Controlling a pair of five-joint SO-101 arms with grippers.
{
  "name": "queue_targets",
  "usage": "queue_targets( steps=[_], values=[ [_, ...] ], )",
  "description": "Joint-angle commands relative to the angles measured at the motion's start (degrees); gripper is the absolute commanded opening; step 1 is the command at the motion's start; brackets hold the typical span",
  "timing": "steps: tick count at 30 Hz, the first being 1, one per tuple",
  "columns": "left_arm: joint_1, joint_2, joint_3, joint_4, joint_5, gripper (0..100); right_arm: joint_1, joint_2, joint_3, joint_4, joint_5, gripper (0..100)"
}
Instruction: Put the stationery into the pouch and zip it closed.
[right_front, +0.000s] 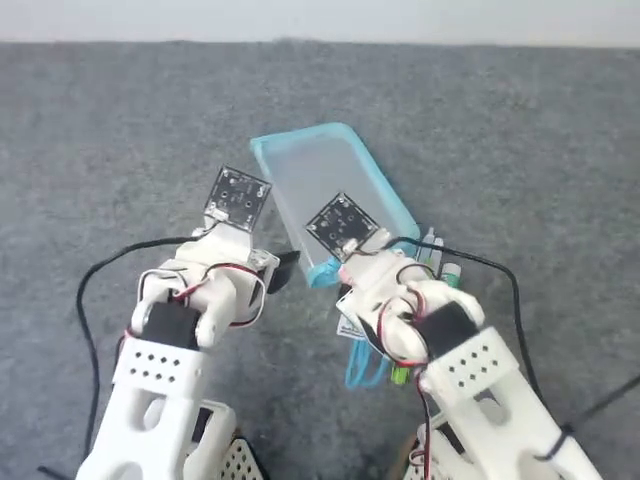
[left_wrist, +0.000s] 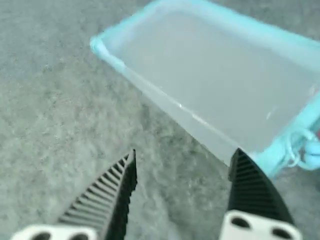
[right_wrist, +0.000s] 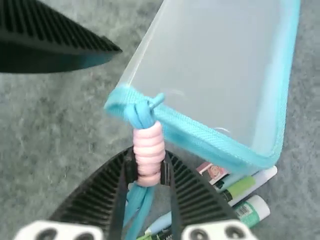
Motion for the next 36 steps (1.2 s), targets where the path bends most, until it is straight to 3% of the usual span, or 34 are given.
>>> queue_targets(
  steps=[1,11,20,30,36],
  values=[
    [-0.8,-2.7,-0.8,-0.5,2.4,29,1.0,-5.8,-0.2,-0.6,-1.8,0.6],
    [8.0,-2.8,2.5,-1.8,2.2,31,0.7,-7.4,1.1,0.2,-1.7,0.6],
    [7.7,-2.5,2.8,-2.5,0.9,31,0.7,-7.4,1.1,0.7,-0.6,0.6],
    [7.3,-2.4,7.0,-11.0,1.1,28,0.7,-7.4,-0.1,3.9,3.2,0.6],
    [1.4,-2.4,7.0,-13.5,3.7,28,0.8,-7.6,-0.2,6.7,5.6,0.6]
  ],
)
